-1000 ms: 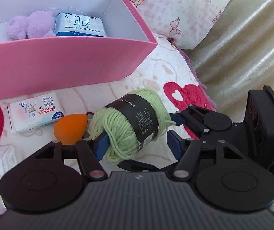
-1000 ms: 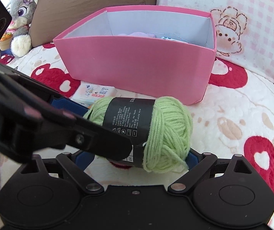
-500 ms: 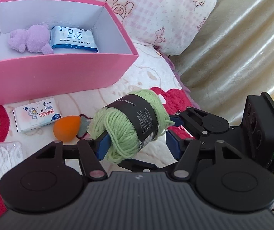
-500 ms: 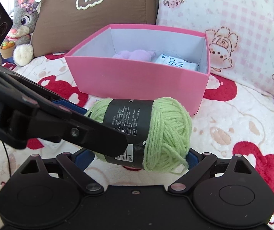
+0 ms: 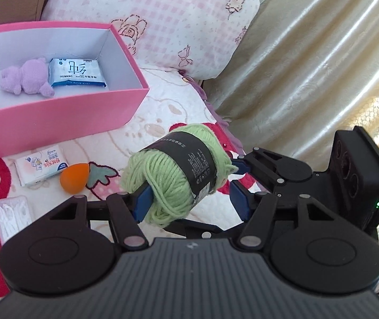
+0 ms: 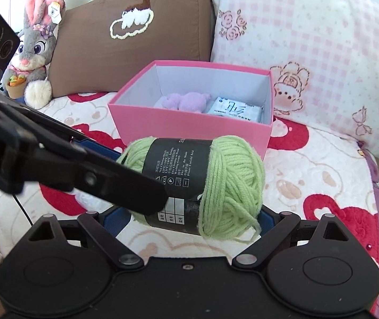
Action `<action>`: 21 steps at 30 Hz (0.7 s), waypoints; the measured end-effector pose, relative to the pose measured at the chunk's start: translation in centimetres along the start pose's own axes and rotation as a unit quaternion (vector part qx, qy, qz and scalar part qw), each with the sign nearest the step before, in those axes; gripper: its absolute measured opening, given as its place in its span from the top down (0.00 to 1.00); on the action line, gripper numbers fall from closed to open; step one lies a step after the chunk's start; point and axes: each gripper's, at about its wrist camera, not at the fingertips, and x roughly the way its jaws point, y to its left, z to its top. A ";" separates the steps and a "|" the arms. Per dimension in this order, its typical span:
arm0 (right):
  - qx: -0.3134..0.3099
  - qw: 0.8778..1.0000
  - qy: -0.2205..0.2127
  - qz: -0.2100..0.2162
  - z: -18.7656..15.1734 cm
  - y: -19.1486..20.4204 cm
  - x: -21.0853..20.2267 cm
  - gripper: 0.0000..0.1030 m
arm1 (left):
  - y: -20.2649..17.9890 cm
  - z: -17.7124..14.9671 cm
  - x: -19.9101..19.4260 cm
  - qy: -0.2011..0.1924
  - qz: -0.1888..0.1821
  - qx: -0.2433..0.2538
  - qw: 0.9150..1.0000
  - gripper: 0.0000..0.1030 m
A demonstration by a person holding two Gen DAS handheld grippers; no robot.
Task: Organize objects
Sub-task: 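Lift the yarn ball with the left gripper toward the pink box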
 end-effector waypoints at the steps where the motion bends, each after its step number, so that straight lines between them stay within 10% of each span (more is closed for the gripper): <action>1: -0.006 1.000 -0.005 -0.006 0.2 0.5 -0.4 0.07 | -0.3 0.1 -0.5 0.002 0.003 0.005 1.000 0.42; 21: -0.009 1.000 0.001 -0.007 3.6 6.7 -4.1 0.07 | -1.1 -0.8 -8.6 -0.019 0.018 0.022 0.999 0.42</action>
